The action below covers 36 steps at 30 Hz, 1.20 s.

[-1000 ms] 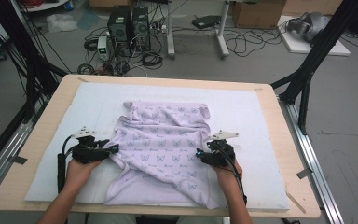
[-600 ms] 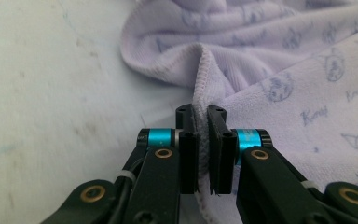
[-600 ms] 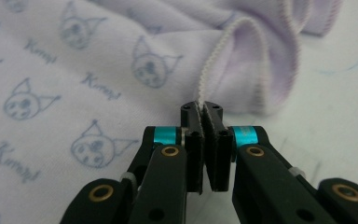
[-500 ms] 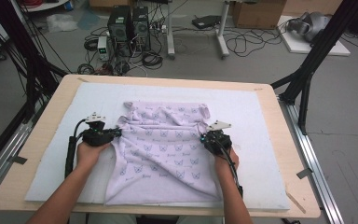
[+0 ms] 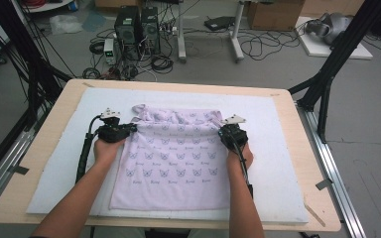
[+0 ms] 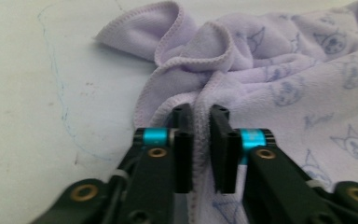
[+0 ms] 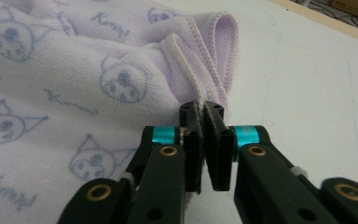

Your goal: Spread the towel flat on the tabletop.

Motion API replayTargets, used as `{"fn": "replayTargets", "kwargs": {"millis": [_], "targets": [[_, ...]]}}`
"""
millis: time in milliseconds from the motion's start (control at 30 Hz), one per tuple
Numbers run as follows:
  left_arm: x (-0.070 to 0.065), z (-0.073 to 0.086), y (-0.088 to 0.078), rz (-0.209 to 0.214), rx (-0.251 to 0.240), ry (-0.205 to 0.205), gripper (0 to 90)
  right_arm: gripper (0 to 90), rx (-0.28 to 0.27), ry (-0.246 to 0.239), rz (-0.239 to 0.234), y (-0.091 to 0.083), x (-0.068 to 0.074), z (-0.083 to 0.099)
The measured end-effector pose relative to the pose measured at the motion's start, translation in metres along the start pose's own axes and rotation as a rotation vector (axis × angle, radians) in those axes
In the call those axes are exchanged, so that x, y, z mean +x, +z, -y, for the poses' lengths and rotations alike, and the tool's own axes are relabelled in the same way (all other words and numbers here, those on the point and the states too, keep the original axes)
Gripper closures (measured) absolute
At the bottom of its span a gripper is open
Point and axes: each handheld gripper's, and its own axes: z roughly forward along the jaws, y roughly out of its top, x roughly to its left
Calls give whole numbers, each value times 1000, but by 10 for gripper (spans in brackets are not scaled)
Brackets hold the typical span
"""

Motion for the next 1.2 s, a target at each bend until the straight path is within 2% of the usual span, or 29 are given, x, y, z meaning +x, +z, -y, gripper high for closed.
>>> {"fn": "replayTargets", "kwargs": {"millis": [33,67,100,200,267,300,367,433,600,633,733,900,1033,1200], "targets": [[1,0,-1,-1,10,-12,654,777,0,12,-11,0,-1,1],[3,0,-3,1,18,-31,525,692,-3,31,-25,-2,-3,3],[5,0,-5,17,25,-37,525,692,-3,31,-25,-2,-3,3],[5,2,-15,33,46,-6,477,551,-20,77,-55,-10,-8,7],[2,2,-20,51,61,38,440,498,-38,84,-83,-17,-10,9],[0,2,-24,56,48,56,429,478,-41,84,-98,-20,-11,11],[-3,4,-31,71,2,60,432,427,-45,68,-108,-27,-10,14],[-5,8,-35,78,-11,48,411,405,-46,68,-135,-34,-9,18],[-9,22,-44,92,-18,31,400,389,-38,38,-161,-48,-2,28],[-10,23,-45,96,-5,32,398,392,-38,36,-168,-51,0,31],[-16,28,-54,106,-20,43,401,400,-31,37,-188,-60,3,38],[-26,41,-72,123,-20,69,413,401,-25,72,-218,-75,8,54],[-33,57,-86,132,-9,64,413,405,-22,61,-236,-87,15,66],[-46,76,-107,133,-3,86,422,406,-7,40,-250,-106,27,82]]}}
